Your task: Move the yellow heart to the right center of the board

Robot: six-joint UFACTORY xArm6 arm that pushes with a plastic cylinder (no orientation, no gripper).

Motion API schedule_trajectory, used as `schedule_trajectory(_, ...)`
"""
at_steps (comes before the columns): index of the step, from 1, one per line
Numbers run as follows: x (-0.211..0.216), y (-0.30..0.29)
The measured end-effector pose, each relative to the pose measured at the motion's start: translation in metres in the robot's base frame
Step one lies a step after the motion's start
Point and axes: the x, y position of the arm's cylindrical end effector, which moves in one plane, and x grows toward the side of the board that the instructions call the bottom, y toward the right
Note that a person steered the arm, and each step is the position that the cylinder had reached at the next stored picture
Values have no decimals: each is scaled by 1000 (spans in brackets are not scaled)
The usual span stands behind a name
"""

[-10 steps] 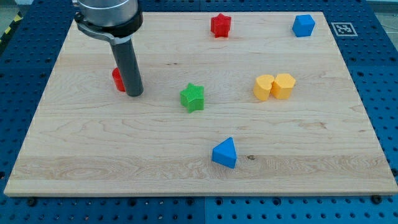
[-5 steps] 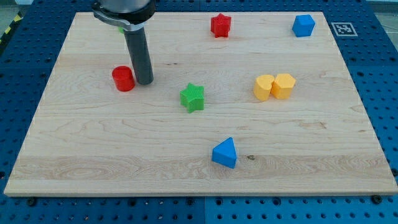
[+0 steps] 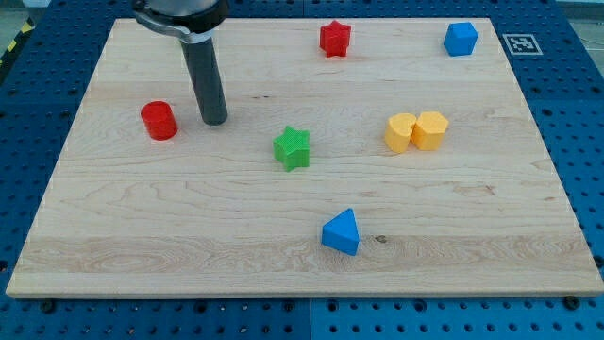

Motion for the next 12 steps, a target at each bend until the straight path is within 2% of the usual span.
schedule_trajectory(1,16,-16)
schedule_trajectory(5,10,-3)
schedule_trajectory(8,-31,100)
schedule_trajectory(9,-44,156)
schedule_trajectory(11,-55,190)
schedule_trajectory(12,-58,235)
